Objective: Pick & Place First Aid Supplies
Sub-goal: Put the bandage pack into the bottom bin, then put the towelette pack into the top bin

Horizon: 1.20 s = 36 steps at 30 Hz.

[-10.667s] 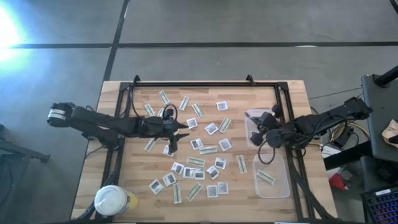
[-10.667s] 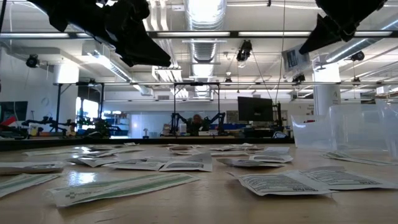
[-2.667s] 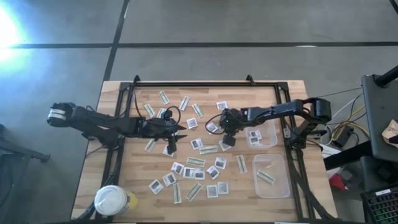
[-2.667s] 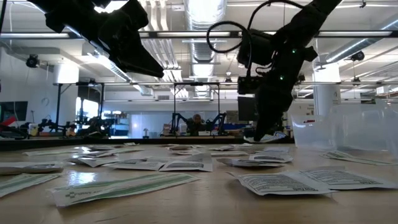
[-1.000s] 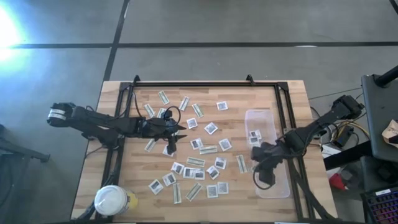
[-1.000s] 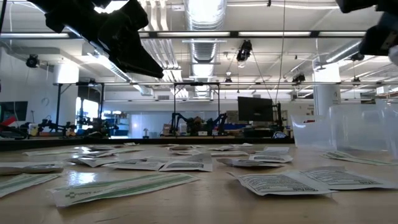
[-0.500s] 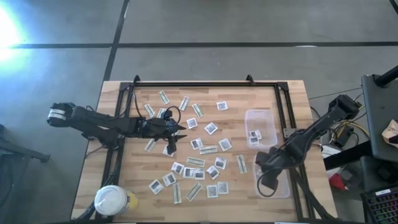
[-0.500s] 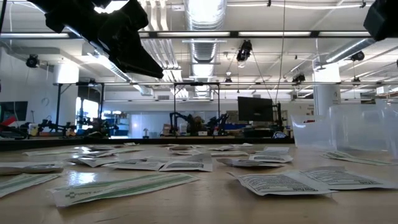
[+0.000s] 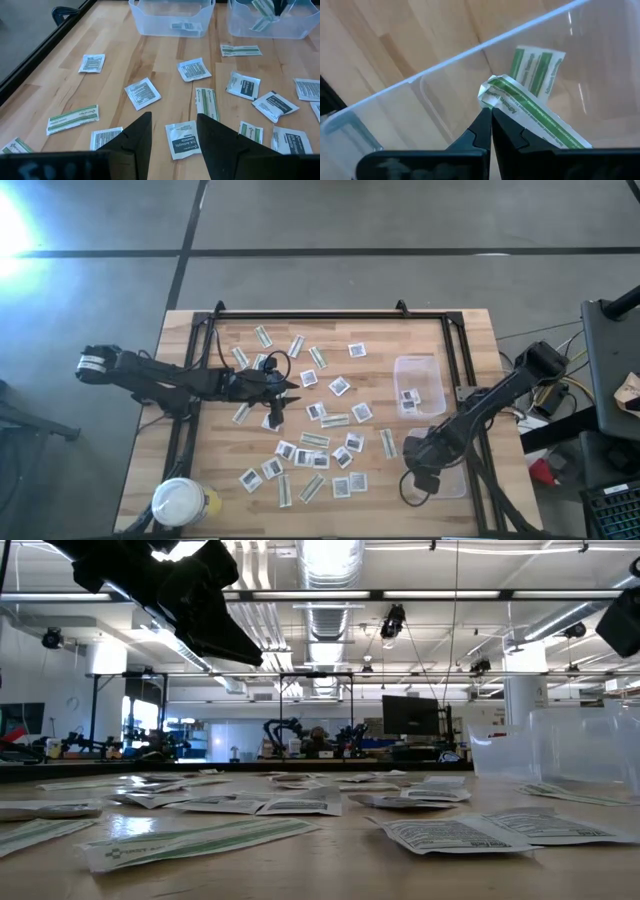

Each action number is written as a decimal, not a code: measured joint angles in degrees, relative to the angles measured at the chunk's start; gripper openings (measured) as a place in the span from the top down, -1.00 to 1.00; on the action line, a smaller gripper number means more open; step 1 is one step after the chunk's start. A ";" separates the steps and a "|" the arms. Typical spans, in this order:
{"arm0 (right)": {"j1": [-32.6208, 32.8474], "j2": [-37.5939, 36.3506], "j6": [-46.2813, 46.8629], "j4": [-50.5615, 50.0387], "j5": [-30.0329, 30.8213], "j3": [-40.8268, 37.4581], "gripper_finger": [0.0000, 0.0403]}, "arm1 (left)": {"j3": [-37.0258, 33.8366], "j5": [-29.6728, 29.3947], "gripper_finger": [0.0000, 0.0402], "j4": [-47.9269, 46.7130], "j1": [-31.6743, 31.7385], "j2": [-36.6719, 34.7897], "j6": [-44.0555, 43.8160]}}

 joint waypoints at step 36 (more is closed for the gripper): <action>-0.20 -20.31 -6.56 -4.68 20.29 2.02 0.35 | 0.01 -7.30 0.26 -1.59 2.20 -1.26 -6.41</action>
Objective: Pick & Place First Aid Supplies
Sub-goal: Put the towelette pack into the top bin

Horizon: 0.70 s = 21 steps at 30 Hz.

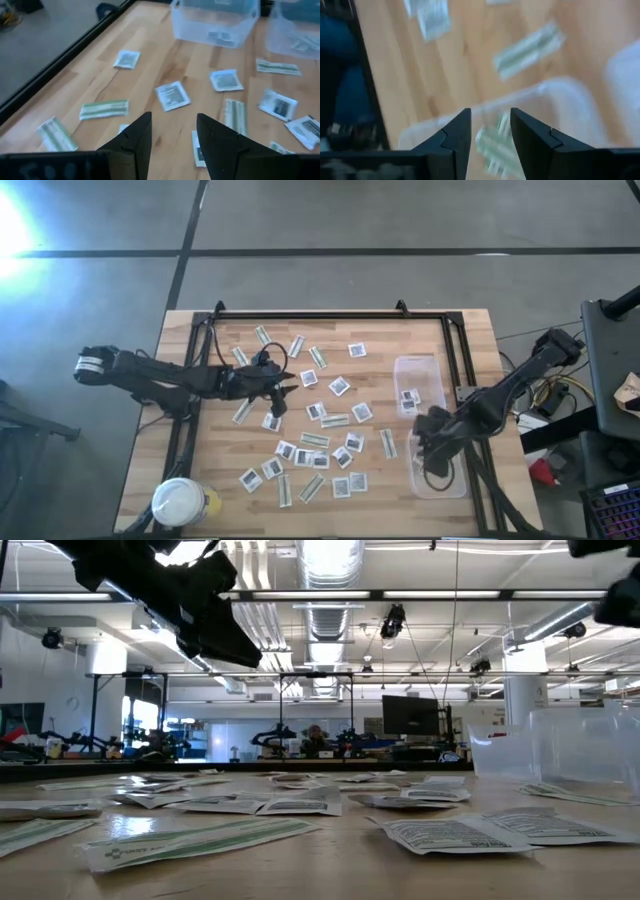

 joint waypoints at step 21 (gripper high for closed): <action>-0.11 -7.86 -11.54 7.98 33.29 0.00 0.45 | 6.07 14.68 0.26 -23.70 3.93 -0.38 -6.87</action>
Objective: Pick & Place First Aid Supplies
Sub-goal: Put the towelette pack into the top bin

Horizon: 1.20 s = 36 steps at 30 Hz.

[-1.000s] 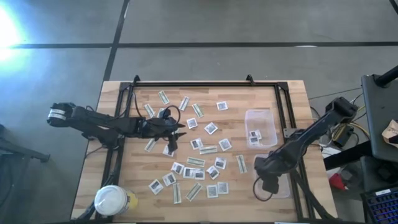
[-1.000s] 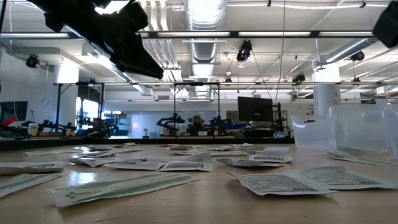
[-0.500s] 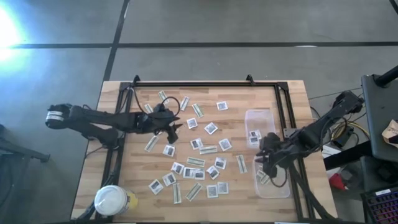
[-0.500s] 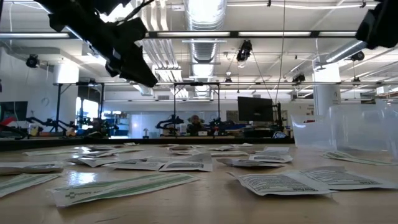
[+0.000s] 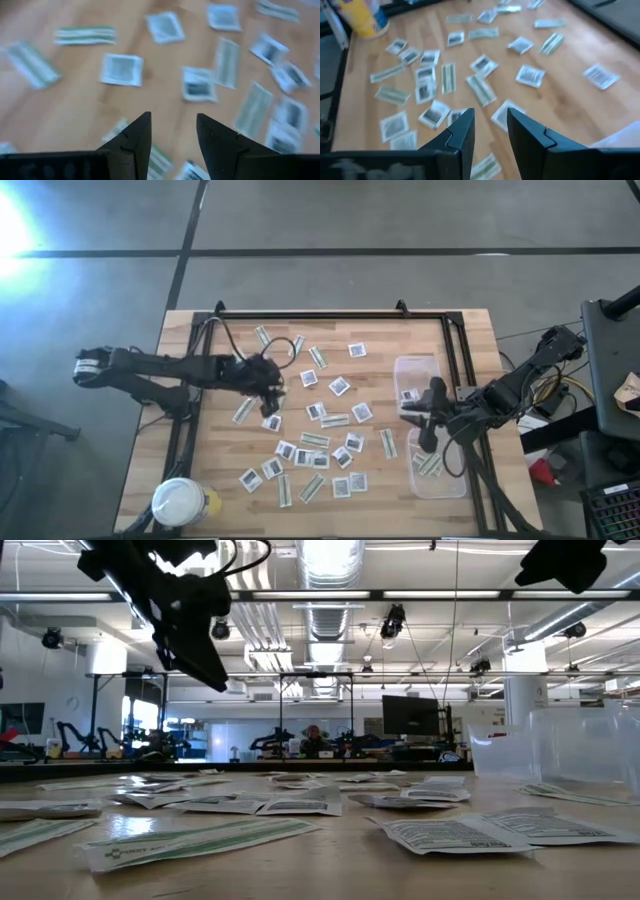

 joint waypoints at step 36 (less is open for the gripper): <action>-5.53 1.18 0.02 3.07 3.45 0.00 0.52 | 0.13 -4.22 0.26 5.63 -30.36 17.12 2.65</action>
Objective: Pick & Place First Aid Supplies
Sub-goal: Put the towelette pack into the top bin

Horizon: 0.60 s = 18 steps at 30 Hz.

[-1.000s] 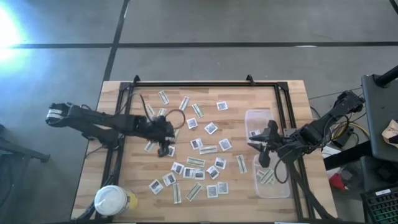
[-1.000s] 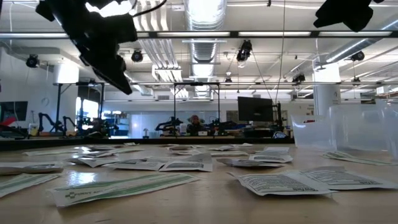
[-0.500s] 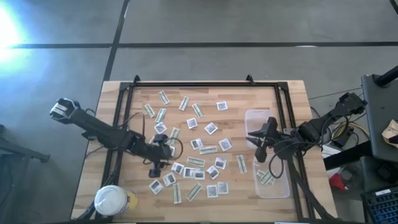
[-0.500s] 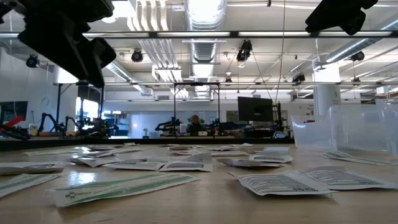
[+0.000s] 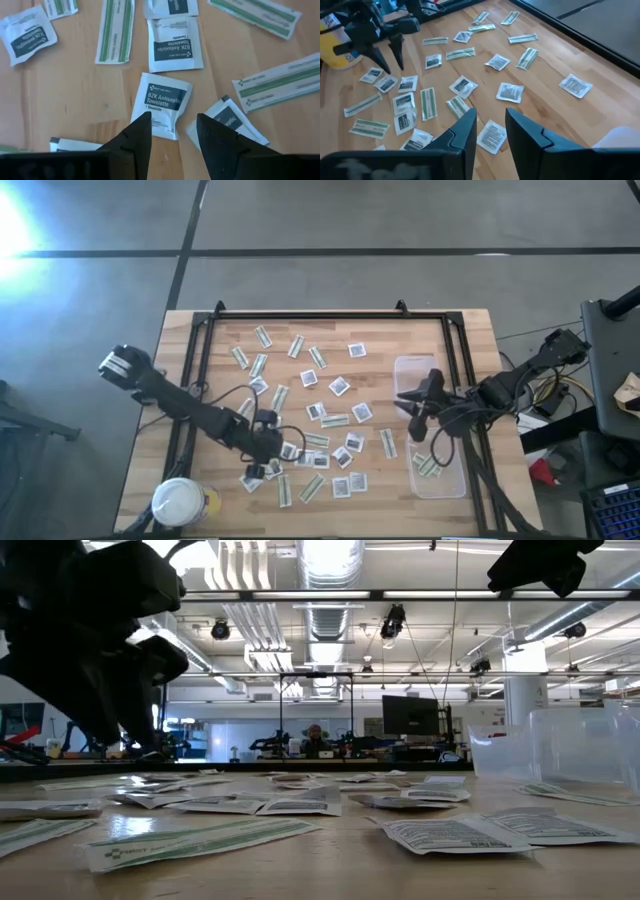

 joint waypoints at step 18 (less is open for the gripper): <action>0.00 0.90 -0.54 0.50 -0.01 -0.02 0.56 | -0.68 -3.12 0.26 1.96 -0.28 6.66 0.24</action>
